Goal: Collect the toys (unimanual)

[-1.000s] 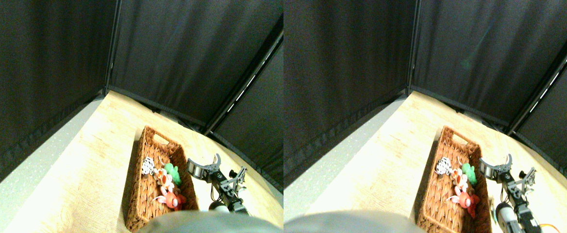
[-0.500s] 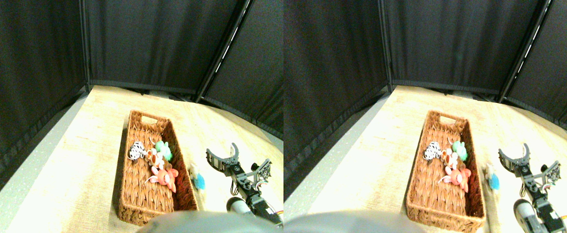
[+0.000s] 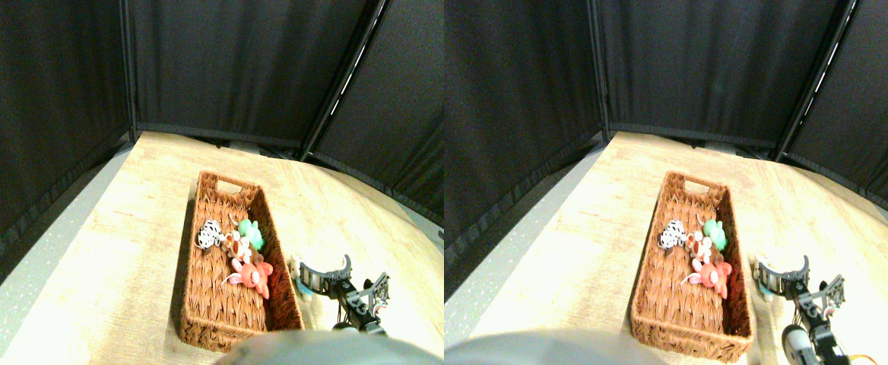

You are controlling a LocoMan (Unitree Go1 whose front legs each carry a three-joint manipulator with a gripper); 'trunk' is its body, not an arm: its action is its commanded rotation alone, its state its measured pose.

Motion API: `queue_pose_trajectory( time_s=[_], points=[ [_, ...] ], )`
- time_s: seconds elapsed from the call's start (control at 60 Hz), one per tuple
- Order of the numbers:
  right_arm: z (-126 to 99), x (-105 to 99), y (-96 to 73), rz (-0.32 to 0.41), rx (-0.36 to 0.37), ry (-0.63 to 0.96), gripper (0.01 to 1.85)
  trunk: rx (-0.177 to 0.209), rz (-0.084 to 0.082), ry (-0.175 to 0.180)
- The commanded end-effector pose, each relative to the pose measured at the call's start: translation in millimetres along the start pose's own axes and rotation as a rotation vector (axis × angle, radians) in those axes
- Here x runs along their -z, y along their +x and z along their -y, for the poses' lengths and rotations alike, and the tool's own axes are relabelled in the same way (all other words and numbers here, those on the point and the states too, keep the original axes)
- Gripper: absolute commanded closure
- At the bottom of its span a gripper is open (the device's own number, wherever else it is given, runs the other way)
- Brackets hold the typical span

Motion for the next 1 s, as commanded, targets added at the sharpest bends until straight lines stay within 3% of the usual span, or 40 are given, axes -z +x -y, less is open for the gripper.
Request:
queue_pose_trajectory(
  time_s=[0.017,0.25,0.383,0.567,0.633,0.667,0.7,0.75,0.867,1.0],
  points=[
    [8.9,4.9,3.3,-0.013,0.025,0.028,0.88,-0.012,-0.004,-0.031],
    [30.6,8.2,23.6,-0.033,0.062,0.124,1.08,-0.027,-0.008,-0.038],
    [41.8,6.0,28.9,0.011,0.107,0.193,1.12,-0.028,-0.011,-0.036],
    [51.3,5.1,36.4,0.043,0.138,0.165,1.17,-0.029,-0.019,-0.029],
    [49.6,5.0,37.3,0.040,0.133,0.162,1.36,-0.028,-0.018,-0.028],
    [46.6,5.6,36.7,0.046,0.123,0.158,1.63,-0.027,-0.020,-0.027],
    [42.4,6.3,35.3,0.092,0.128,0.081,1.77,-0.025,-0.019,-0.025],
    [39.0,6.7,34.9,0.123,0.139,0.075,1.80,-0.025,-0.019,-0.025],
    [30.6,5.3,34.5,0.124,0.080,0.171,1.80,-0.024,-0.017,-0.023],
    [15.9,2.4,31.8,0.106,0.003,0.153,1.80,-0.018,-0.017,-0.021]
  ],
)
